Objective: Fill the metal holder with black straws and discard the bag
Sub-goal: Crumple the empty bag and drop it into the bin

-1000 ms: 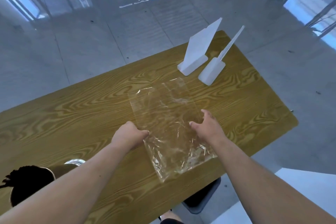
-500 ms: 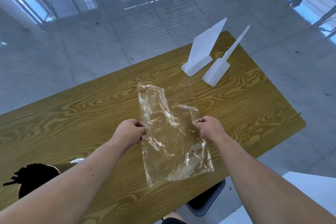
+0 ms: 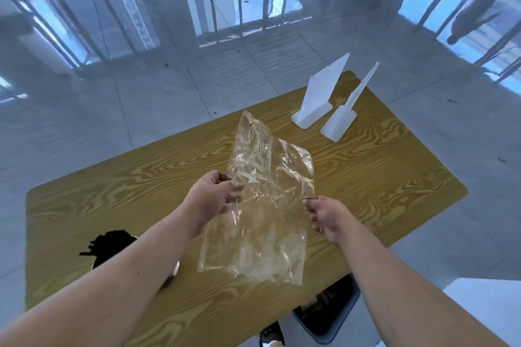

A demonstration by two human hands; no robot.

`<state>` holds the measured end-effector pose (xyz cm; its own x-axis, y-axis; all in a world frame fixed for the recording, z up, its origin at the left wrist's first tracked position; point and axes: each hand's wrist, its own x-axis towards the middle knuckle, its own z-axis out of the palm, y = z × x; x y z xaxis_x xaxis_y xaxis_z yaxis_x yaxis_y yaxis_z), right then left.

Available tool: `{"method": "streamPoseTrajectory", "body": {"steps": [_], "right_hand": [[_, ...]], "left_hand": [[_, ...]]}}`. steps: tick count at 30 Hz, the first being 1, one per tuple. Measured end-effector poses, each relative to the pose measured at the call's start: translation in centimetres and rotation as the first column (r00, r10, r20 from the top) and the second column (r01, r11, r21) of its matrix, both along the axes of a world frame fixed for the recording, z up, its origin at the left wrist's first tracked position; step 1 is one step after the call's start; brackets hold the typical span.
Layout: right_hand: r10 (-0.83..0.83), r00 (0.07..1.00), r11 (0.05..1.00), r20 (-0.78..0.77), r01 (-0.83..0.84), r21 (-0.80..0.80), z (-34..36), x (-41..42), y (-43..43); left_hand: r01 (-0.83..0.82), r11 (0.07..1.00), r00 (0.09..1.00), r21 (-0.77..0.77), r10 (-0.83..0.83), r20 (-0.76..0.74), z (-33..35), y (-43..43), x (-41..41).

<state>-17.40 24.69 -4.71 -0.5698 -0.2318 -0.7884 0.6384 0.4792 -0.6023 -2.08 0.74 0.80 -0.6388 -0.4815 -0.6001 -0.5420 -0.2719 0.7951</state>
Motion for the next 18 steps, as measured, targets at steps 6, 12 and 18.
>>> {"method": "streamPoseTrajectory", "body": {"steps": [6, 12, 18], "right_hand": [[-0.056, 0.990, 0.942, 0.126, 0.094, -0.323, 5.1, 2.3, -1.1], [-0.074, 0.997, 0.927, 0.009, 0.073, -0.369, 9.9, 4.7, -1.9], [-0.255, 0.965, 0.837, -0.061, 0.188, -0.515, 13.6, 7.8, -1.9]], "left_hand": [[-0.166, 0.981, 0.973, 0.096, 0.179, -0.148, 4.3, -3.0, 3.5], [0.078, 0.973, 0.994, -0.217, -0.093, -0.062, 7.4, -6.0, 7.9], [0.097, 0.995, 0.965, -0.028, -0.101, -0.243, 9.5, -7.3, 11.5]]}}
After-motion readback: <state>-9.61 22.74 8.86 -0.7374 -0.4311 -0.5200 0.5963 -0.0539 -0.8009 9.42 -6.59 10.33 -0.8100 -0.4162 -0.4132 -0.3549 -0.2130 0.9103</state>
